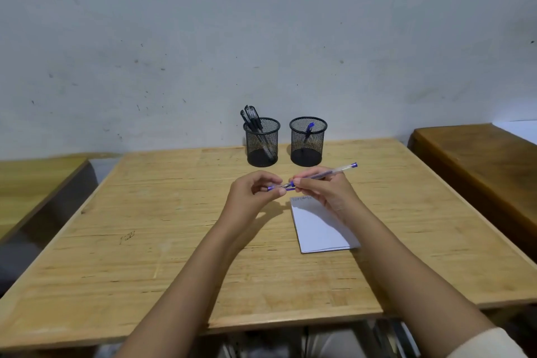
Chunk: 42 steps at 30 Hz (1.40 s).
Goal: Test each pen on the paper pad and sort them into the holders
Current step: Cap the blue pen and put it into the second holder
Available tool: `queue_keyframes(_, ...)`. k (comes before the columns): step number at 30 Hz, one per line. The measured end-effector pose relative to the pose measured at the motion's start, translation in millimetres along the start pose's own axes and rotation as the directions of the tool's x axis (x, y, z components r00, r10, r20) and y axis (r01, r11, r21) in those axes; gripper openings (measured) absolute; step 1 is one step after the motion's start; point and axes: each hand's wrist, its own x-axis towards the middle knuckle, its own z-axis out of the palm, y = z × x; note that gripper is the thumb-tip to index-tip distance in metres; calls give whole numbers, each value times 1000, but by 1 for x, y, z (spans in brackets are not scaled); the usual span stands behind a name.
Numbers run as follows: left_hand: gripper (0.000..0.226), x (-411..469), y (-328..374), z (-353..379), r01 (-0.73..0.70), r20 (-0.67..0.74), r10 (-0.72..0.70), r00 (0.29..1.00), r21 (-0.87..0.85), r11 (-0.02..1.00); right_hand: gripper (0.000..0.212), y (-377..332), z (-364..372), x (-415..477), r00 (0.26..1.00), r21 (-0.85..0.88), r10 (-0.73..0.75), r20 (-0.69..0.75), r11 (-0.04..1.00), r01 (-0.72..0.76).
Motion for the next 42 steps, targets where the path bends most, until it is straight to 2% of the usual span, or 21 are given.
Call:
queue_keyframes(4,12,-2,3,6,12,-34,-17,999,-143,990,13,-3,0,0,1000,30,-21,15,999,20)
queue_keyframes(10,11,-1,6,16,-2,-46,-6,999,-179,984,13,-10,-7,0,999,10,0,42,1000,0)
queue_keyframes(15,11,3,11,14,-31,-14,29,999,-143,989,9,-15,-10,0,999,-77,34,29,996,-32)
queue_keyframes(22,11,3,14,9,-23,-29,19,999,-149,989,15,-9,-5,4,999,-54,42,1,998,-41)
queue_keyframes(30,10,2,15,10,-45,-55,37,998,-133,990,10,-7,4,2,1000,-3,-19,4,1000,19)
queue_keyframes(36,11,5,16,7,-42,-51,37,998,-112,993,16,-17,-6,3,996,-89,49,74,995,-43)
queue_keyframes(40,11,14,15,-6,-24,-118,13,993,-92,996,17,-24,-27,2,999,51,41,11,998,-42)
queue_keyframes(42,14,19,17,-11,-28,-127,17,992,-89,996,19,-24,-36,2,1000,-40,13,21,999,-12)
